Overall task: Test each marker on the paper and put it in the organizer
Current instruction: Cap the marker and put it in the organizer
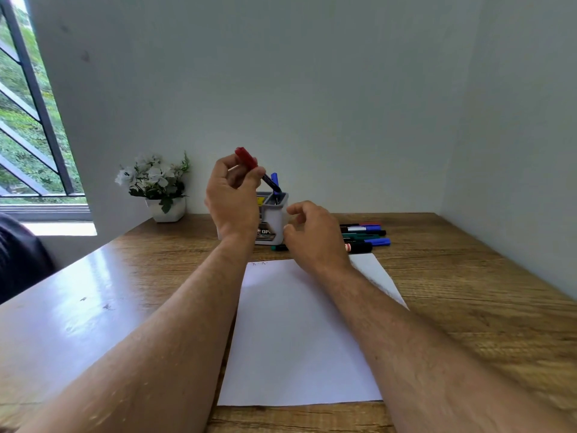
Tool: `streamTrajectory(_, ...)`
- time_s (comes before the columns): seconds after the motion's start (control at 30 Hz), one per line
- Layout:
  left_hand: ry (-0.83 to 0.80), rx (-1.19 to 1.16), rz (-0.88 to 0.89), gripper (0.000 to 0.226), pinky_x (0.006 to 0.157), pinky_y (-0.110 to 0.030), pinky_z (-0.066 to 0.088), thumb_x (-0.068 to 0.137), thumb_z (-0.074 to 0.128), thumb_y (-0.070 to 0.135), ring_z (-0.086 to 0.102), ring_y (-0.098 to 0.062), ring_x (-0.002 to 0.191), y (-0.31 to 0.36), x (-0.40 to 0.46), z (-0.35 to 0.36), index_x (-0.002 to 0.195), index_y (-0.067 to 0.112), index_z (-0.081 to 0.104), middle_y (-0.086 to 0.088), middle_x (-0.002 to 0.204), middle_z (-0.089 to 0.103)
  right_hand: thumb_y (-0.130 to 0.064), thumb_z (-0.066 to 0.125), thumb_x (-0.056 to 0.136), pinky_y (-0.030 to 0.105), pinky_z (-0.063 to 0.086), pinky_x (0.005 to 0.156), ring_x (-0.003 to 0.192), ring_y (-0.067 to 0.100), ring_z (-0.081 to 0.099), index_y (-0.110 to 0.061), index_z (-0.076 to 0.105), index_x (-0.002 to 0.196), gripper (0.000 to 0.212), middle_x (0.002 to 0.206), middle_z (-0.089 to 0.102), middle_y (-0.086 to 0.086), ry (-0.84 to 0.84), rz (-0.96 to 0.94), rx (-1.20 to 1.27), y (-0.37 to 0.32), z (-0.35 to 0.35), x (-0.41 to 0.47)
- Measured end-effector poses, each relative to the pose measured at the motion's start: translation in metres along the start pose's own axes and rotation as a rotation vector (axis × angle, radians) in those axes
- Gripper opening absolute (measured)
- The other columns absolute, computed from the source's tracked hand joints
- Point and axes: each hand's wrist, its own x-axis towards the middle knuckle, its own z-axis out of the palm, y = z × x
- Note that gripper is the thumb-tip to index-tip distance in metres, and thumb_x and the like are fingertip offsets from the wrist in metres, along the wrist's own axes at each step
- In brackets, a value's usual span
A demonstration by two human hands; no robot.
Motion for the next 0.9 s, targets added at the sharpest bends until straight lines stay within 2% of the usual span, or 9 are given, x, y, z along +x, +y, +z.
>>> streamTrajectory(0.1, -0.013, 0.104, 0.007, 0.027, 0.084, -0.033, 0.059, 0.081, 0.076, 0.009, 0.072, -0.003, 0.087, -0.008, 0.002, 0.0, 0.093, 0.031, 0.064, 0.014, 0.086, 0.075, -0.018, 0.063, 0.091, 0.033, 0.052, 0.093, 0.107, 0.015, 0.057, -0.021, 0.062, 0.123, 0.032, 0.116, 0.061, 0.0, -0.01, -0.006, -0.004, 0.0, 0.002, -0.001)
streamTrajectory(0.2, -0.045, 0.312, -0.054, 0.023, 0.074, -0.023, 0.056, 0.081, 0.076, 0.019, 0.069, 0.005, 0.079, -0.018, 0.001, 0.001, 0.1, 0.029, 0.066, 0.015, 0.084, 0.074, -0.019, 0.064, 0.09, 0.037, 0.055, 0.092, 0.104, 0.015, 0.06, -0.022, 0.062, 0.121, 0.031, 0.112, 0.062, -0.001, -0.01, -0.006, -0.008, 0.0, 0.004, -0.001)
streamTrajectory(0.27, -0.046, 0.419, -0.093, 0.026, 0.071, -0.022, 0.057, 0.081, 0.077, 0.023, 0.069, 0.004, 0.078, -0.022, 0.001, 0.002, 0.105, 0.025, 0.067, 0.013, 0.087, 0.074, -0.019, 0.065, 0.089, 0.039, 0.057, 0.09, 0.101, 0.015, 0.061, -0.023, 0.063, 0.12, 0.031, 0.109, 0.063, -0.001, -0.013, -0.013, -0.005, -0.001, 0.006, -0.002)
streamTrajectory(0.33, -0.05, 0.499, -0.112, 0.026, 0.072, -0.022, 0.058, 0.082, 0.077, 0.025, 0.069, 0.0, 0.079, -0.023, 0.002, 0.005, 0.106, 0.022, 0.069, 0.01, 0.09, 0.074, -0.018, 0.066, 0.089, 0.038, 0.057, 0.088, 0.099, 0.015, 0.062, -0.022, 0.063, 0.119, 0.031, 0.108, 0.063, -0.001, -0.018, -0.018, 0.0, -0.001, 0.007, -0.002)
streamTrajectory(0.47, -0.099, 0.61, -0.11, 0.024, 0.068, -0.014, 0.05, 0.084, 0.075, 0.026, 0.068, -0.003, 0.084, -0.021, -0.003, 0.008, 0.107, 0.019, 0.071, 0.007, 0.094, 0.075, -0.018, 0.065, 0.088, 0.035, 0.057, 0.086, 0.095, 0.013, 0.062, -0.022, 0.064, 0.12, 0.032, 0.107, 0.063, -0.001, -0.024, -0.022, -0.003, -0.001, 0.006, -0.002)
streamTrajectory(0.6, -0.17, 0.707, -0.088, 0.044, 0.087, -0.029, 0.054, 0.079, 0.078, 0.042, 0.066, -0.008, 0.095, -0.018, -0.009, 0.011, 0.115, 0.021, 0.067, 0.006, 0.105, 0.073, -0.019, 0.067, 0.089, 0.035, 0.056, 0.09, 0.098, 0.015, 0.062, -0.022, 0.064, 0.119, 0.031, 0.108, 0.064, 0.0, -0.044, -0.008, -0.011, -0.003, 0.006, -0.001)
streamTrajectory(0.67, -0.201, 0.757, -0.066, 0.052, 0.09, -0.032, 0.054, 0.077, 0.078, 0.049, 0.065, -0.011, 0.097, -0.016, -0.012, 0.012, 0.118, 0.019, 0.067, 0.003, 0.107, 0.072, -0.019, 0.067, 0.088, 0.037, 0.056, 0.092, 0.099, 0.016, 0.063, -0.022, 0.065, 0.115, 0.027, 0.108, 0.065, 0.0, -0.031, 0.01, 0.001, -0.004, 0.004, -0.001)
streamTrajectory(0.8, -0.292, 0.783, -0.108, 0.037, 0.08, -0.024, 0.053, 0.081, 0.078, 0.032, 0.064, -0.01, 0.087, -0.014, -0.015, 0.014, 0.113, 0.015, 0.071, -0.002, 0.106, 0.073, -0.017, 0.068, 0.086, 0.04, 0.055, 0.094, 0.104, 0.017, 0.062, -0.019, 0.066, 0.113, 0.027, 0.113, 0.065, 0.001, -0.016, 0.083, -0.048, -0.002, -0.005, 0.001)
streamTrajectory(0.9, -0.336, 0.768, -0.132, 0.036, 0.067, -0.013, 0.043, 0.079, 0.08, 0.029, 0.063, -0.008, 0.083, -0.015, -0.016, 0.015, 0.112, 0.017, 0.073, -0.001, 0.106, 0.074, -0.014, 0.069, 0.084, 0.04, 0.053, 0.095, 0.11, 0.02, 0.059, -0.016, 0.069, 0.115, 0.031, 0.116, 0.066, 0.001, -0.028, 0.105, -0.192, 0.004, -0.011, 0.003)
